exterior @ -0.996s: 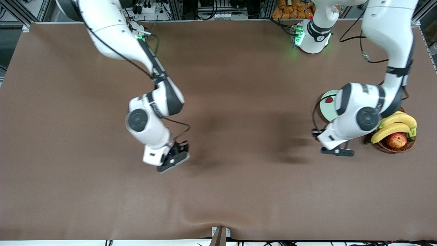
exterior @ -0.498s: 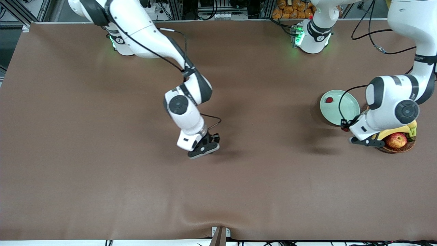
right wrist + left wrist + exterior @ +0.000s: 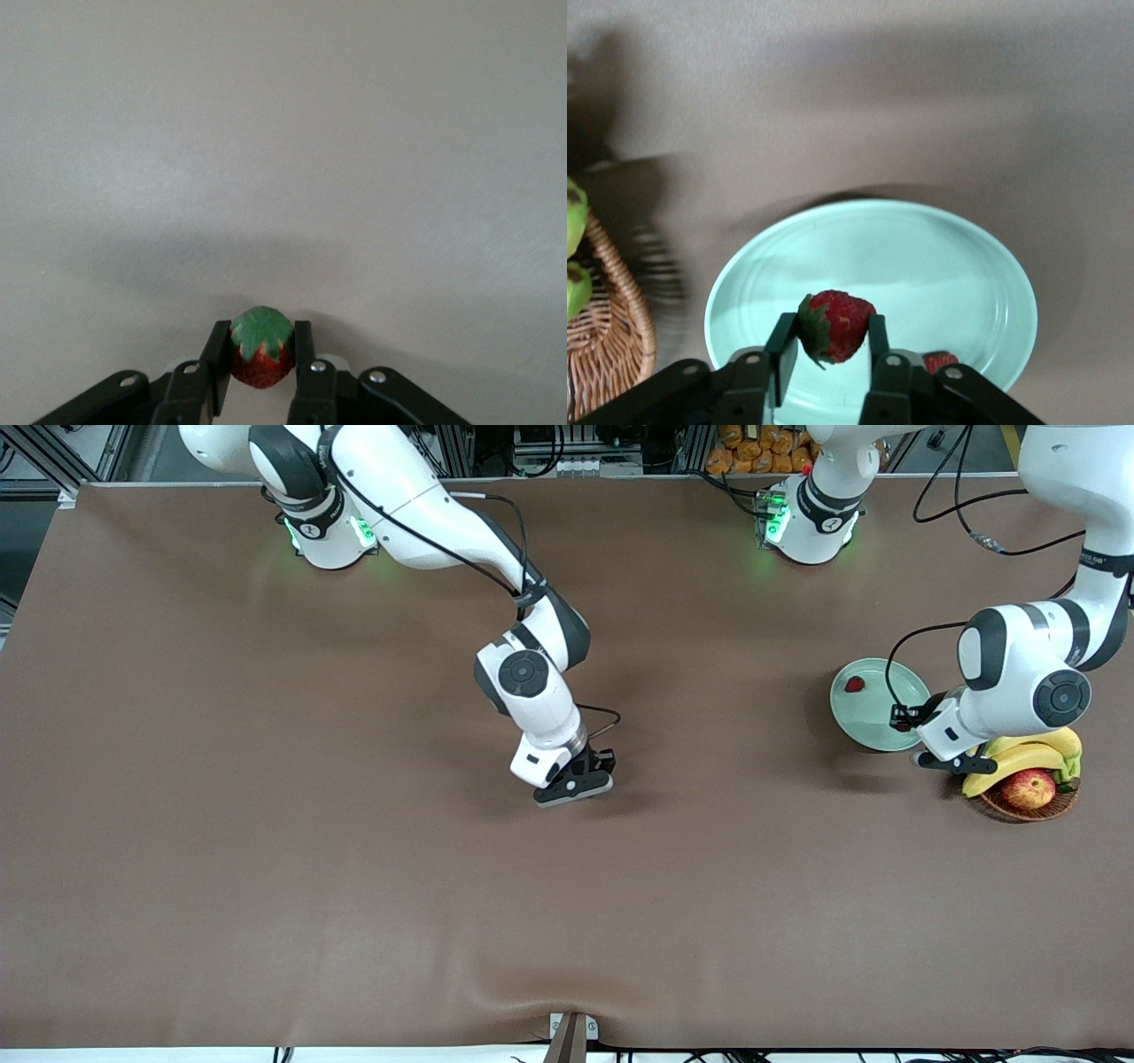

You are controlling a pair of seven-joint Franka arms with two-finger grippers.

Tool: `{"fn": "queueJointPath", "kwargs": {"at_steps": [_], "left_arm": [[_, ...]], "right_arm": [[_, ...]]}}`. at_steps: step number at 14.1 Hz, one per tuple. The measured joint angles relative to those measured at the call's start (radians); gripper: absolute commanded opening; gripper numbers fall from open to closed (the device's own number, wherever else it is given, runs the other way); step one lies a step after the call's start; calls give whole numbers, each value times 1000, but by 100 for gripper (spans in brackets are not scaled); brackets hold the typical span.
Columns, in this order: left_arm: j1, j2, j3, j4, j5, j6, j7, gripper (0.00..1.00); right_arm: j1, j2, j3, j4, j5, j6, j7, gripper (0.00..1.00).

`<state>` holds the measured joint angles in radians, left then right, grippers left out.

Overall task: Collect all strawberries into plate
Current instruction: 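Drop the strawberry on the plate with the left gripper while the right gripper stages another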

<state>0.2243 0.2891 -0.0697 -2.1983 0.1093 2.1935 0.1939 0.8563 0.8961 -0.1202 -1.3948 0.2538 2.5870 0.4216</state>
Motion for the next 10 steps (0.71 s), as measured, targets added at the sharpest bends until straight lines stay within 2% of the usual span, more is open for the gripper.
{"fn": "queueJointPath", "kwargs": {"at_steps": [1,5,7,10], "left_arm": [[4,-5,0,-5,0,-2,0,100],[12,-6,-4,-8,0,-2,0,100],[11,-6,-15,3,0,0,0,100],[9,-6,-60,55,0,0,-1,100]], "right_arm": [[9,3,0,0,-1,0,8,100],[15,3,-20,11,-2,0,13,100],[2,-11,-59,20,-2,-24,13,100],[-30,-81,-140,28,-4,-164,-20,100]]}}
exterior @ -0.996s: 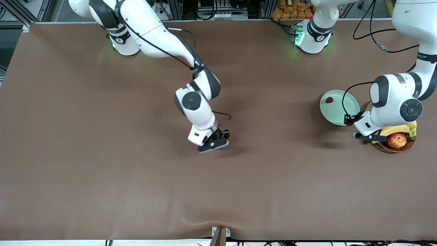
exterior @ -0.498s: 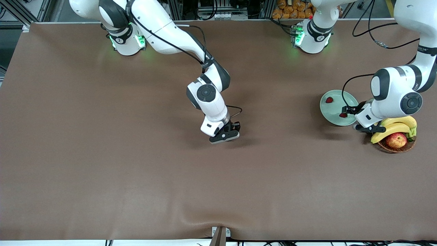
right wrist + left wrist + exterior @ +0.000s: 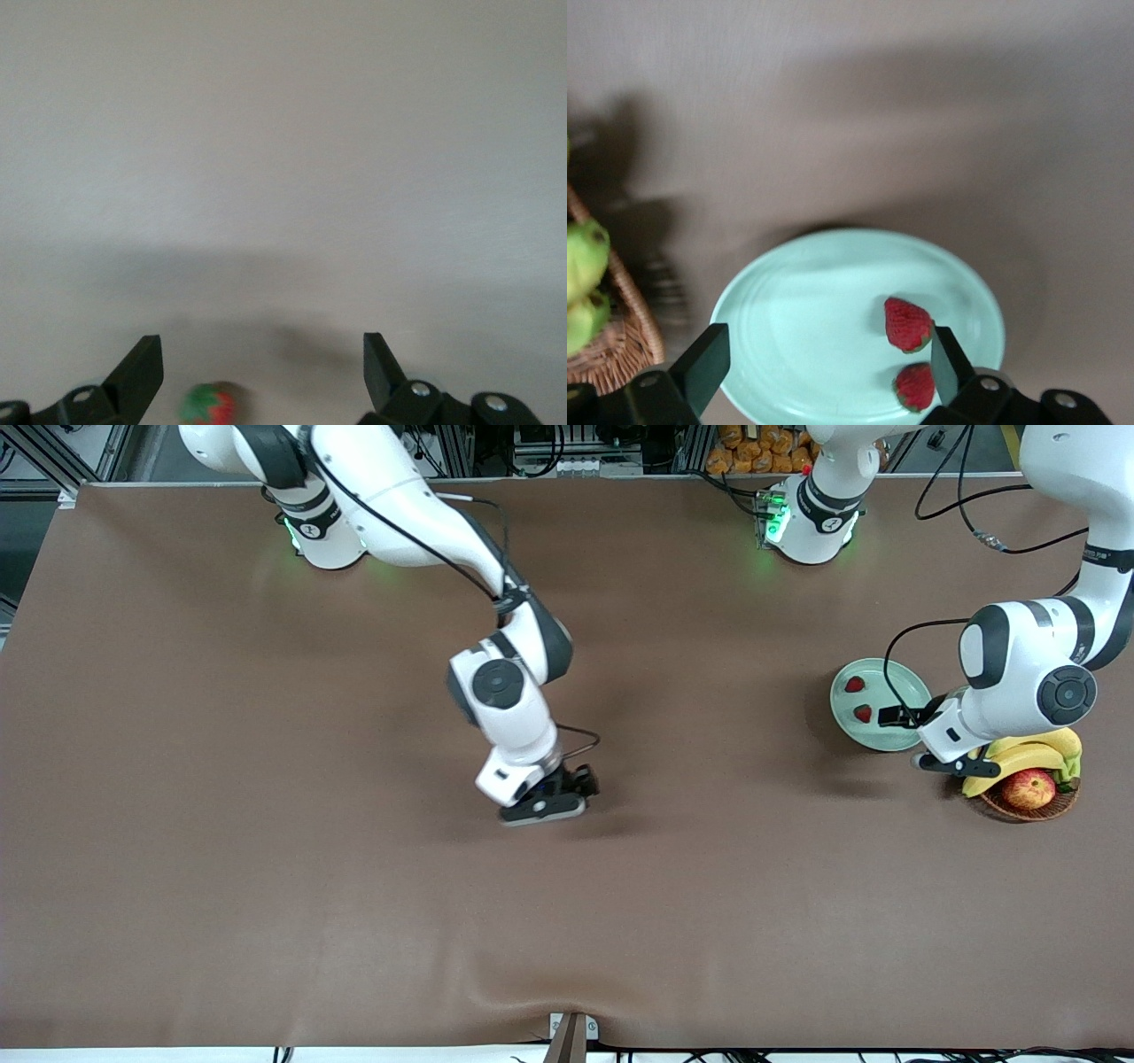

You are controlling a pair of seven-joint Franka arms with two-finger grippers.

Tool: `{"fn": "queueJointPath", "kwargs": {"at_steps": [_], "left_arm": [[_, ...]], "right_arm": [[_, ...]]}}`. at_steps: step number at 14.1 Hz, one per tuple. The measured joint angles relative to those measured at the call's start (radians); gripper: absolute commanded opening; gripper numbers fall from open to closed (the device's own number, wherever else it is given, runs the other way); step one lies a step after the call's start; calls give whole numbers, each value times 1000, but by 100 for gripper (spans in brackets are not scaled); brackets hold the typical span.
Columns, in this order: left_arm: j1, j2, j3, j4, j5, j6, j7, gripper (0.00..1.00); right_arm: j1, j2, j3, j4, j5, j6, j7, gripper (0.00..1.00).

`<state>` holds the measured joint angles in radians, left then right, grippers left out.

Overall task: Collect all strawberries into plate
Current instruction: 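Drop the strawberry on the plate with the left gripper while the right gripper stages another, then grasp the last strawberry with the left gripper while the right gripper returns to rest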

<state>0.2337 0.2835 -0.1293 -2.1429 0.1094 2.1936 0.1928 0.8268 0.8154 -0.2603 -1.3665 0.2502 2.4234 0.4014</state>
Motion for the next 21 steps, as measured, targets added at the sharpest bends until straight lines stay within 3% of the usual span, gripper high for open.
{"fn": "queueJointPath", "kwargs": {"at_steps": [3,6,13,15,17,21], "left_arm": [[-6,16,-70,81,0,0,-9,100],[-64,68,-100,180,0,0,-76,100],[-324,169,-105,327,0,0,-387,100],[-389,190,-106,360,0,0,-442,100],[-449,225,-106,406,0,1,-507,100],[-580,324,-106,510,0,4,-632,100]], "right_arm": [[-32,-92,-92,2,0,-175,-88,100],[-106,-190,-141,2,0,-328,-178,100],[-391,-438,-162,-95,-7,-607,-422,100],[-468,-506,-156,-111,-50,-686,-474,100],[-542,-579,-122,-121,-99,-757,-496,100],[-791,-722,113,-172,-175,-818,-515,100]]}}
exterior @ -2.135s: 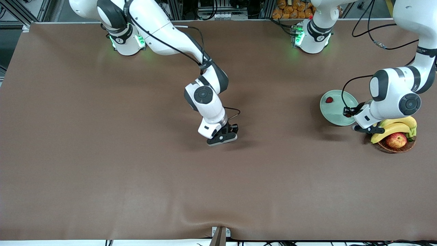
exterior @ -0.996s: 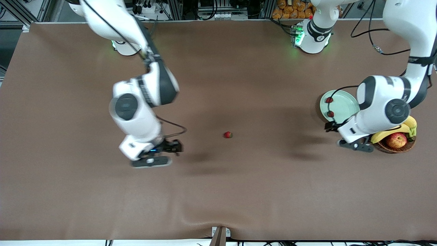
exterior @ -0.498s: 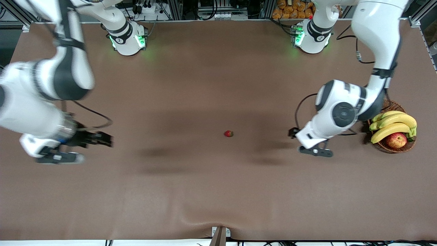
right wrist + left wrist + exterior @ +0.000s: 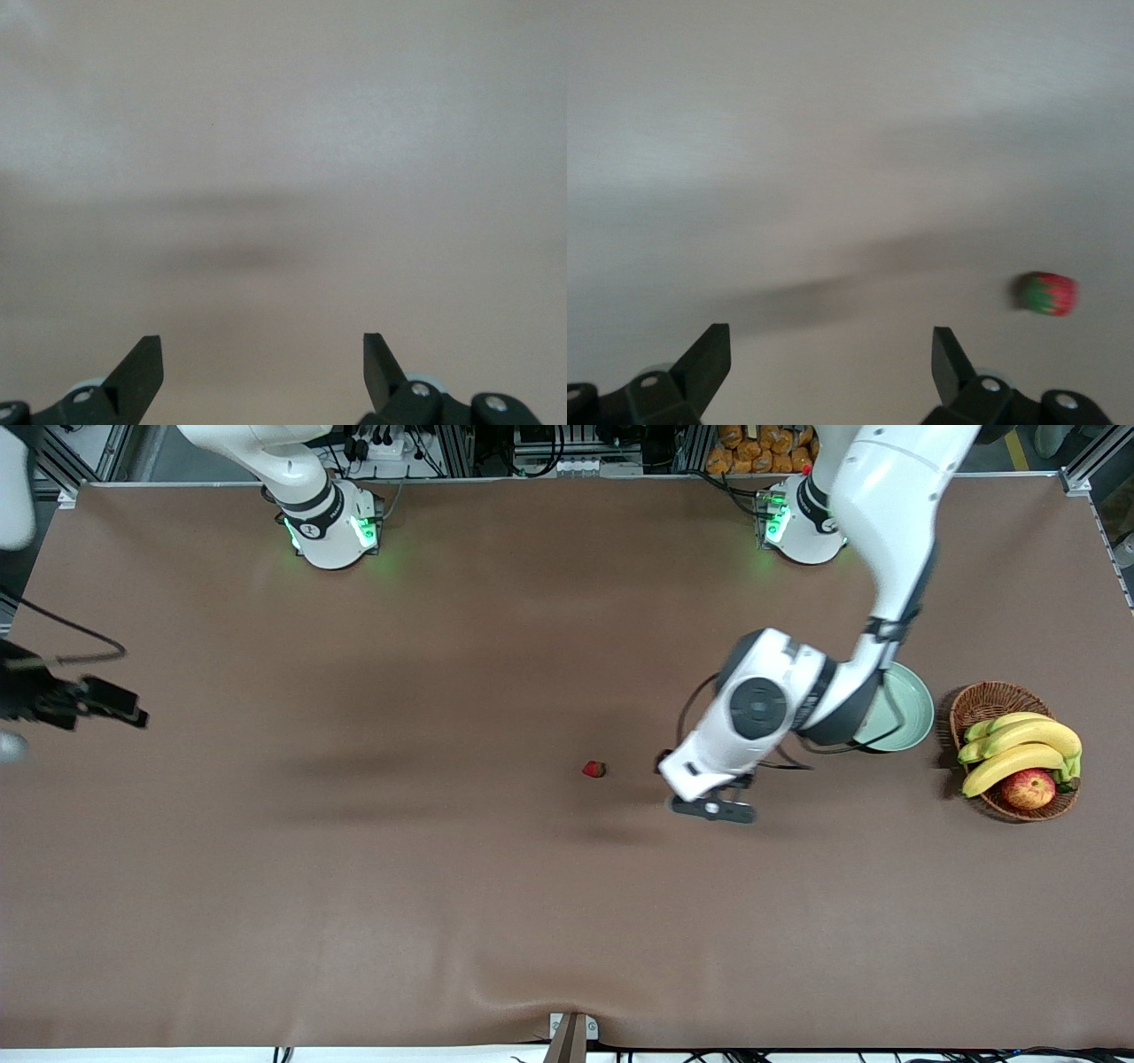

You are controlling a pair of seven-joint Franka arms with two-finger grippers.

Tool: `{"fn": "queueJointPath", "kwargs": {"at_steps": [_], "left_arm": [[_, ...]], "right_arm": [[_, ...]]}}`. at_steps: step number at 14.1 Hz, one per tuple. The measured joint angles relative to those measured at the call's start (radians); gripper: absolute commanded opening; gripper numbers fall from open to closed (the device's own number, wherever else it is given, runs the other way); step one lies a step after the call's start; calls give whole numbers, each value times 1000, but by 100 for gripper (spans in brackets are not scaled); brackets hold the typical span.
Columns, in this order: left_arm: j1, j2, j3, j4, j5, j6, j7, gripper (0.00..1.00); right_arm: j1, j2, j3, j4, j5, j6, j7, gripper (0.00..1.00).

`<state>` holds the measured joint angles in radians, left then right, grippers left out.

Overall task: Collect all strawberries into plate
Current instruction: 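Grasp the last strawberry with the left gripper while the right gripper returns to rest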

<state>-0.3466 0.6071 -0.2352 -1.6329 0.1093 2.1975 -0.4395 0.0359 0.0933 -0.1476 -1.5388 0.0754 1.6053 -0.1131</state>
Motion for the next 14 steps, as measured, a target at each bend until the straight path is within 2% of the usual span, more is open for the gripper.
{"fn": "queueJointPath", "kwargs": {"at_steps": [2,4,9,12,14], "left_arm": [[-52,46,1,49,0,5,-31,100],[-83,76,1,77,0,36,-33,100],[-124,137,1,86,0,179,-33,100],[-148,162,1,87,0,215,-33,100],[-154,165,1,88,0,215,-33,93]], "right_arm": [[-77,-50,83,-30,-8,-20,0,100],[-95,-73,114,-43,-26,-31,0,100],[-96,-83,120,-51,-36,-59,4,100],[-96,-87,124,-51,-36,-88,31,100],[-95,-97,127,-51,-36,-93,37,100]]}}
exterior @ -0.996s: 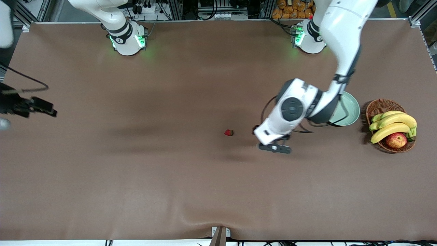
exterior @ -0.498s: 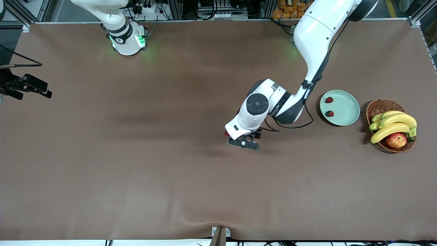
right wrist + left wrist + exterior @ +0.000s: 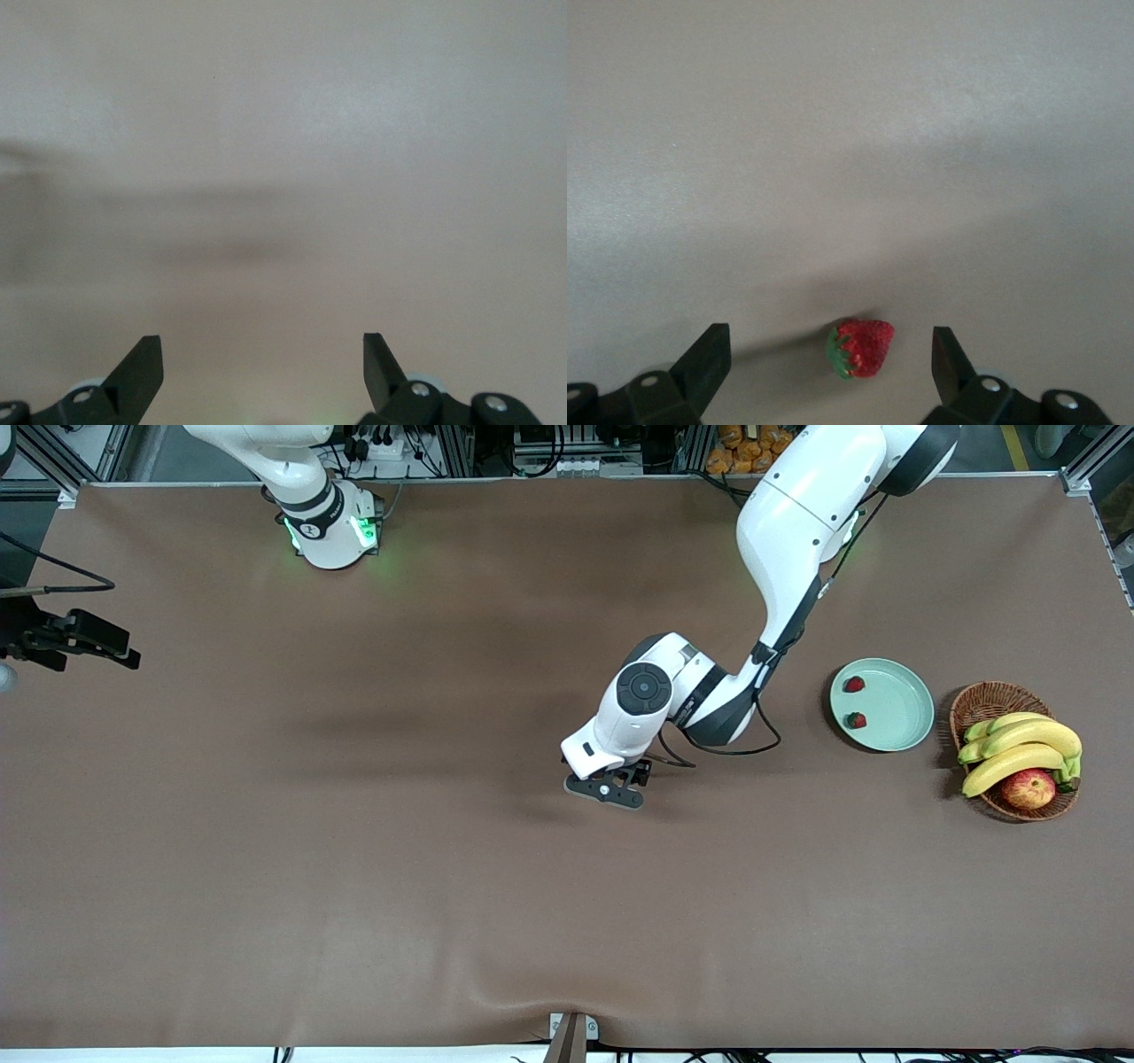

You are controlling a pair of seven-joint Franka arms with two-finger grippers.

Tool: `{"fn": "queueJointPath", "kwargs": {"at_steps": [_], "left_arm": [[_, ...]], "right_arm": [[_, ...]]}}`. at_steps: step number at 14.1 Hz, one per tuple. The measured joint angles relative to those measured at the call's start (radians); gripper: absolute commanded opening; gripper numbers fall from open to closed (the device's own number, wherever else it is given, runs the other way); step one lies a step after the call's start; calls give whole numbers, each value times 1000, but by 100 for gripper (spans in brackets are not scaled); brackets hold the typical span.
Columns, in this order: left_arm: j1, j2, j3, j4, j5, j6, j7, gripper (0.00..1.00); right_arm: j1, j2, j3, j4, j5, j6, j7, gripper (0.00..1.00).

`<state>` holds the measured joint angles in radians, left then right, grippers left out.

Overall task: Collect all strawberries into plate
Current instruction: 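Grasp the last strawberry with the left gripper while the right gripper returns to rest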

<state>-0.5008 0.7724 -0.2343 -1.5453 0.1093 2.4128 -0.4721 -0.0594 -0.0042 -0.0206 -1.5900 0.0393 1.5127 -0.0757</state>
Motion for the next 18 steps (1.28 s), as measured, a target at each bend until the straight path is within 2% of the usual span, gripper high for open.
{"fn": "queueJointPath", "kwargs": {"at_steps": [1,5,8,14,17,18], "left_arm": [[-5,7,0,0,0,0,0,90],[-40,41,0,1,0,3,-44,69],[-41,41,2,6,0,3,-44,64],[-40,42,6,8,0,3,-44,63],[-37,44,14,7,0,3,-42,44],[-36,44,14,7,0,3,-42,42]], "right_arm": [[0,-4,0,0,0,0,1,100],[0,-11,1,0,-1,1,3,100],[1,-15,5,7,-7,4,3,100],[-1,-17,1,21,-15,14,11,100],[-16,-17,-5,36,-16,19,13,100],[-21,-16,-5,36,-16,18,13,100]]}}
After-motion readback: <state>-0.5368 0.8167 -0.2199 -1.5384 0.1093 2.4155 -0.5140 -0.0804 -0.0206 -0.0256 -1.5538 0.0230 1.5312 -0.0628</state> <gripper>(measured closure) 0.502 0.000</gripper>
